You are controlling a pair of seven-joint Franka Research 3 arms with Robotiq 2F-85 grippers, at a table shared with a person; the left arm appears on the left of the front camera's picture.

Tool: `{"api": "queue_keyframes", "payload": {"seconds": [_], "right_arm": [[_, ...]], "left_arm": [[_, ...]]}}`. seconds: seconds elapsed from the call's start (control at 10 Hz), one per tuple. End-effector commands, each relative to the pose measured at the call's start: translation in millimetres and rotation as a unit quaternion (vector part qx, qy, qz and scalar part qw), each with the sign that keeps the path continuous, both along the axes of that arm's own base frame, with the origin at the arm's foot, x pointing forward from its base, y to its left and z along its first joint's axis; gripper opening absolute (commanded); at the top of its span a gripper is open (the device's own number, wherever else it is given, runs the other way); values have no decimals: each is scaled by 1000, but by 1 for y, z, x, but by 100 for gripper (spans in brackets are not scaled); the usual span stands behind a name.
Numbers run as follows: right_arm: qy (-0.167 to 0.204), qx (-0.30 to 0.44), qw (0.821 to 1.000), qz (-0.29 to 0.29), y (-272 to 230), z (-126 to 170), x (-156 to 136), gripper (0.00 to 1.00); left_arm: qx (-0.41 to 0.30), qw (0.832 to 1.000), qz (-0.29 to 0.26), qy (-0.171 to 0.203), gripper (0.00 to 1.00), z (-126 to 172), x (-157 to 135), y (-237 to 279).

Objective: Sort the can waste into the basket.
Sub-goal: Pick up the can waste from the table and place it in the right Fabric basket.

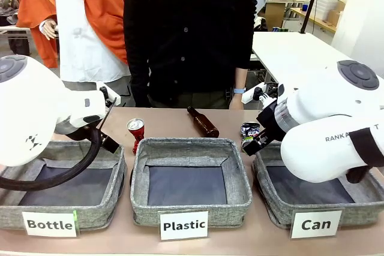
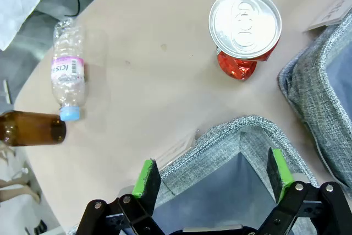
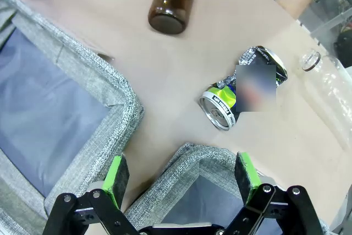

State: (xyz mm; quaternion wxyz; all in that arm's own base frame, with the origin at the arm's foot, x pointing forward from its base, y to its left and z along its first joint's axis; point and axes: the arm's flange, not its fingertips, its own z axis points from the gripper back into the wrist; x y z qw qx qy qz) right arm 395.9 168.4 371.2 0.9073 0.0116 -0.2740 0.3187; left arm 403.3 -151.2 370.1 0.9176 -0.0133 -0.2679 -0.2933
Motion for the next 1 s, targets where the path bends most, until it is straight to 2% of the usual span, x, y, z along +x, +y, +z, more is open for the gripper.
{"api": "queue_keyframes", "payload": {"seconds": [0.0,0.1,0.2,0.3,0.4,0.5,0.6,0.7,0.8,0.9], "right_arm": [[0,0,1000,0,0,0,0,100],[0,0,1000,0,0,0,0,100],[4,30,999,-13,-4,18,-3,100],[43,92,993,-60,-12,51,-11,100],[73,135,983,-100,-20,74,-18,100],[105,175,969,-135,-33,97,-28,100],[160,223,951,-139,-49,118,-42,100],[185,252,936,-163,-74,134,-56,100],[191,299,923,-149,-101,148,-72,100],[178,348,907,-158,-135,158,-90,100]], "left_arm": [[0,1000,0,0,100,0,0,0],[0,1000,0,0,100,0,0,0],[-37,999,-37,12,100,19,-10,1],[-64,995,-16,69,100,50,-23,8],[-90,986,44,131,100,76,-33,16],[-129,978,41,161,100,98,-49,25],[-179,964,5,197,100,117,-70,38],[-253,943,-24,214,100,136,-85,68],[-301,930,-33,210,100,152,-98,103],[-335,920,-51,199,100,162,-109,144]]}}
